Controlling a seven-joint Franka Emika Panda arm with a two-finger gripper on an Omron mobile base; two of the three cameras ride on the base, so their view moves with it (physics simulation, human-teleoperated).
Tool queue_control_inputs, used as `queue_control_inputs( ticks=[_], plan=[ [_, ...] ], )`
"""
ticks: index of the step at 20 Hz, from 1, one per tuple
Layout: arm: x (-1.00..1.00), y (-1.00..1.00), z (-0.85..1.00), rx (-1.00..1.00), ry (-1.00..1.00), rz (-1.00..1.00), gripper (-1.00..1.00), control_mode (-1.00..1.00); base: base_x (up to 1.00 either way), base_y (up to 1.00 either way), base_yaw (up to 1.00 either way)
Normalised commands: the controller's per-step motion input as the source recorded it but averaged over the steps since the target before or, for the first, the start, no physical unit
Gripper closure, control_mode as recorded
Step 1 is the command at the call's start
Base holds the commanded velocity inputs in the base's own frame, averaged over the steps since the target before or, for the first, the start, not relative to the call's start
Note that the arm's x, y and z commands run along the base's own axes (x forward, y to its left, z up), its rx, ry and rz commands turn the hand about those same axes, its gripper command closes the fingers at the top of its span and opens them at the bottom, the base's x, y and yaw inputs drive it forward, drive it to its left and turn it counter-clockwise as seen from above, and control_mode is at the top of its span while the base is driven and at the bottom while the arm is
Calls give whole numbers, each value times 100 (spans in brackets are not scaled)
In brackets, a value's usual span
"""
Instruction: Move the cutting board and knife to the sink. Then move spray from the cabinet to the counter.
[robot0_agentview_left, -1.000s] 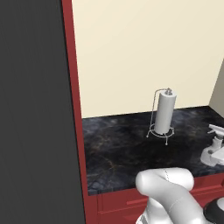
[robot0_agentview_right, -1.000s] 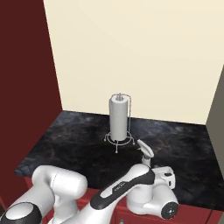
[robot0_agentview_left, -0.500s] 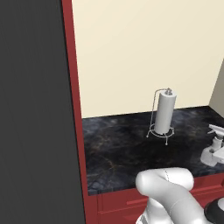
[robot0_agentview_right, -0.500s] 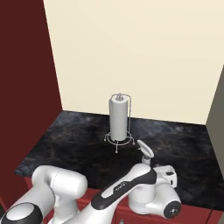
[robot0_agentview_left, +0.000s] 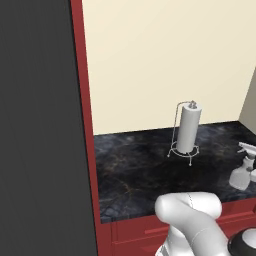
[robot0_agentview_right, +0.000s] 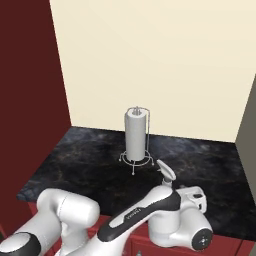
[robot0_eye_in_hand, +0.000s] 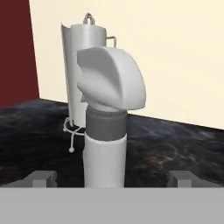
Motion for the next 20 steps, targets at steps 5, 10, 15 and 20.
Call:
queue_control_inputs(
  ticks=[5,10,15,20],
  plan=[
    [-37,-14,76,0,0,0,-100,-100,0,0,0],
    [-43,-10,95,0,0,0,-100,-100,0,0,0],
    [-36,0,99,0,0,1,-100,-100,0,0,0],
    [-17,0,94,0,0,7,-100,-100,0,0,0]
  ],
)
